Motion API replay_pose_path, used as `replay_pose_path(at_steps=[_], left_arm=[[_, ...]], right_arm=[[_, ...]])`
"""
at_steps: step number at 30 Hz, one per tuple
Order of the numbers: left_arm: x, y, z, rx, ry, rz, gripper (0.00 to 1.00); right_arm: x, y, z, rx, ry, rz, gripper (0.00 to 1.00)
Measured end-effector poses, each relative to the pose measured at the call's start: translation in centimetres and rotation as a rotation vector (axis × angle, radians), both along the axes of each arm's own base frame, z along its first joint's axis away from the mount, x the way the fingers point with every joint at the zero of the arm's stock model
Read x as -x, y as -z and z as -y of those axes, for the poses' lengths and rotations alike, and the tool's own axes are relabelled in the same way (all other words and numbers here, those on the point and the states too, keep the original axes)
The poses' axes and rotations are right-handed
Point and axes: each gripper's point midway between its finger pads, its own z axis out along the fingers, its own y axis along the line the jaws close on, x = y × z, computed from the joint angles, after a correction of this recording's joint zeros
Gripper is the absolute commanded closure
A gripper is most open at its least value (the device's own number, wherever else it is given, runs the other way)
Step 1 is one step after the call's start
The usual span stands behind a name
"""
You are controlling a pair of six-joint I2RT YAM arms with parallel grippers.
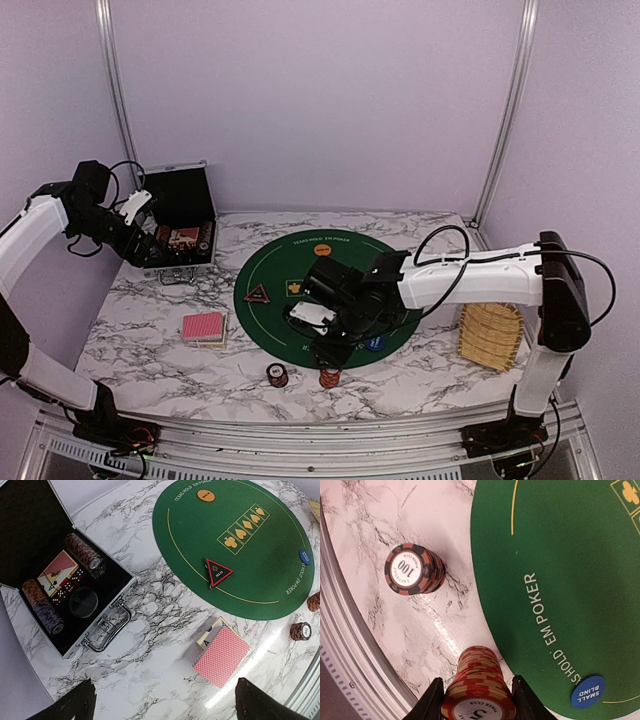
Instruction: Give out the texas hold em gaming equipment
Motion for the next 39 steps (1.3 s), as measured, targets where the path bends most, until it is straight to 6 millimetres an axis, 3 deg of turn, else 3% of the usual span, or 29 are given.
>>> replay_pose_path(at_steps=[5,10,17,23,24,30,34,39], left_arm=[[0.0,0.0,0.0,0.0,0.0,0.0,0.01],[0.0,0.0,0.0,-0.002,-0.001,0.0,0.01],[0.0,0.1,-0.2,-0.009,-0.004,0.0,0.01],[0.0,0.1,-0.2,-0.01,-0.004,0.0,0.01],[0.0,0.1,-0.2,-0.01,-0.004,0.0,0.01],[0.0,0.1,-0.2,-0.011,-0.002,0.001,0.01],[0.0,0.1,-0.2,-0.011,-0.001,-0.001,0.01],[0.0,0.1,-0.1,-0.013,0.003,0.0,0.01]], right_arm=[[-0.6,-2.1,-0.8,-0.046,0.008,0.025,0.94],[-2.9,-3.8,-0.9,-0.076,0.066,0.05,0.95],[-13.4,-4.9,0.7,-0.098,0.282,0.137,0.96],[-22.5,-2.9,3.0,-0.093,0.445,0.184,0.93],[-24.7,-2.4,4.1,-0.092,0.49,0.194,0.92],[-32.6,0.2,5.9,-0.11,0.599,0.229,0.92],[-35.6,2.0,6.4,-0.119,0.633,0.241,0.91],[-36.2,3.9,6.4,-0.114,0.637,0.233,0.91]])
